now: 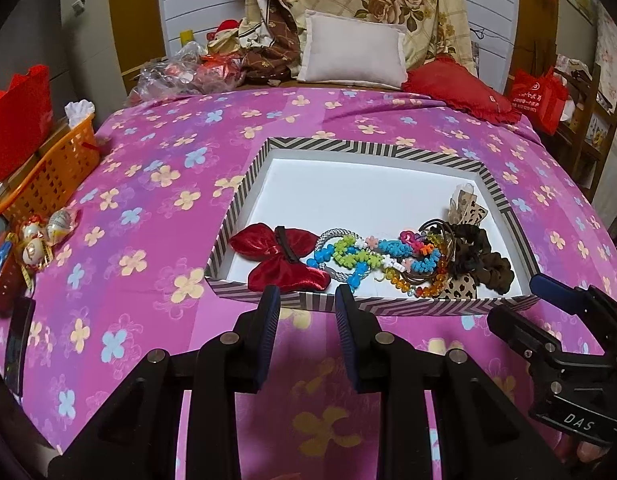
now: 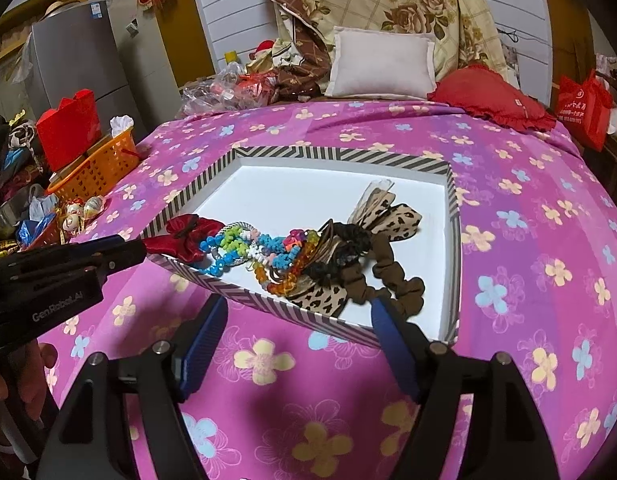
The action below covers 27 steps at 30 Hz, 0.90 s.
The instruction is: Organize jewelry
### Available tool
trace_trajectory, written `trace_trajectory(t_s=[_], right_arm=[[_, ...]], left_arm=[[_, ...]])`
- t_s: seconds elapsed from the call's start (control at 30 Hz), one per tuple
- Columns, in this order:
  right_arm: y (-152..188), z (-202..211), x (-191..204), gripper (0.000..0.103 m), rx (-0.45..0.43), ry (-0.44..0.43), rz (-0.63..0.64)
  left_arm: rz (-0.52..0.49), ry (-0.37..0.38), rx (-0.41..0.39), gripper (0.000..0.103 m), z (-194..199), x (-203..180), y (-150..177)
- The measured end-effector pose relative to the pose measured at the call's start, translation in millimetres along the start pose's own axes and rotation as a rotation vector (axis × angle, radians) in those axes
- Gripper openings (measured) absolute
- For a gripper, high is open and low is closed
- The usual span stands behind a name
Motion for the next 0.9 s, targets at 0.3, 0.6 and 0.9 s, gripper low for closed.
trace_trajectory(t_s=[0.3, 0.6, 0.9], right_arm=[[1.1, -1.1, 1.8, 0.077, 0.010, -0.003, 0.011], [0.8, -2.6, 2.9, 0.077, 0.013, -0.002, 0.014], [0.5, -3.7, 3.7, 0.077, 0.013, -0.002, 0.015]], left_arm=[[-0.002, 0.001, 0.004, 0.020, 0.2, 0.8, 1.9], [-0.001, 0.001, 0.005, 0.020, 0.0, 0.6, 2.2], [0.005, 0.022, -0.014, 0.020, -0.5, 2.8, 3.9]])
Point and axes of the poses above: each gripper's, at about its wrist camera, not at the fingertips, and z roughly against the way its jaws point, x to its left, y to its underside, the point moved 7 cm from there along -z, roughly the way its jaws point, and after that the axes turned 1 degree about z, right-handed, at the moved point
